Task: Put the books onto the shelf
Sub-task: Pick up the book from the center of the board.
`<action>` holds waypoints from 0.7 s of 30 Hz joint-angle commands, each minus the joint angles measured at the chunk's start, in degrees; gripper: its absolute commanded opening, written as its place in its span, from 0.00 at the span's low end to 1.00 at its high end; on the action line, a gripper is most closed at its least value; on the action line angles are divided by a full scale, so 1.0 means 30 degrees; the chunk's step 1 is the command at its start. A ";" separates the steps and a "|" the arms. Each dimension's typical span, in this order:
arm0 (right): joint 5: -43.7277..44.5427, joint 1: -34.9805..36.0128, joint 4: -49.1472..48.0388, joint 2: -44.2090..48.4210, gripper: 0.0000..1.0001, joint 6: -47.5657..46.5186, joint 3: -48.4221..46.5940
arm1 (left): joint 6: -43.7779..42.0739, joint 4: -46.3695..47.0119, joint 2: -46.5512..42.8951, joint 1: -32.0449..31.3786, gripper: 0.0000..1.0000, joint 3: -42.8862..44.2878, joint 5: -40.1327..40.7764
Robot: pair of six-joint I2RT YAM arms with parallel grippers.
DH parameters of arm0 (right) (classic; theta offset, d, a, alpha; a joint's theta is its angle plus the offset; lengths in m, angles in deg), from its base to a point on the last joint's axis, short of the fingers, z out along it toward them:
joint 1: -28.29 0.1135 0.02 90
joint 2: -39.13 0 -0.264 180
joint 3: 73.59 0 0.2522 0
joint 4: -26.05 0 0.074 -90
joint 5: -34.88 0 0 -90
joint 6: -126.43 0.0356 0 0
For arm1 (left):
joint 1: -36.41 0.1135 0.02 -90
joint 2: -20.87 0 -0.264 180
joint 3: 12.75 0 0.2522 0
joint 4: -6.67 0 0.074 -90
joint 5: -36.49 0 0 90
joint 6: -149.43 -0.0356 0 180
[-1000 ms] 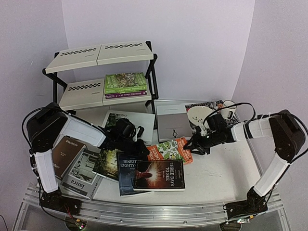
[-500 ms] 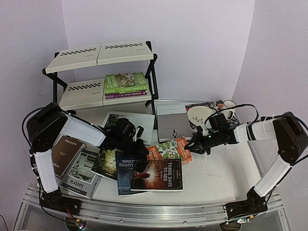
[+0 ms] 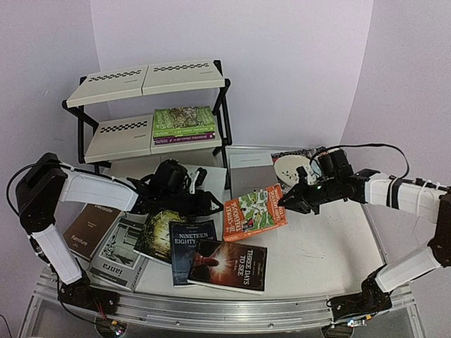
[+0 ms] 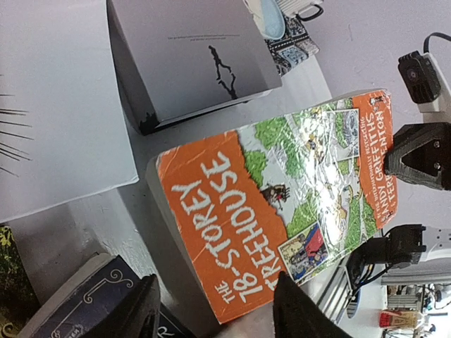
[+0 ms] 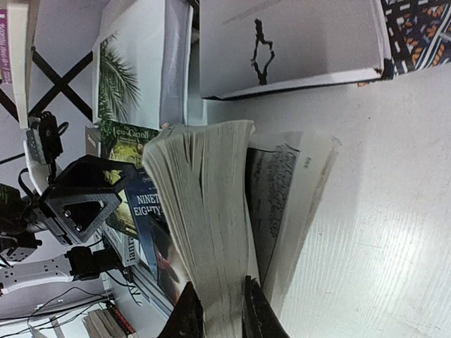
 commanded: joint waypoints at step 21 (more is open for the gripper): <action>-0.0942 0.0051 0.1636 0.2964 0.00 0.1023 -0.5091 | 0.4227 0.3832 -0.4562 0.0235 1.00 -0.2115 -0.2629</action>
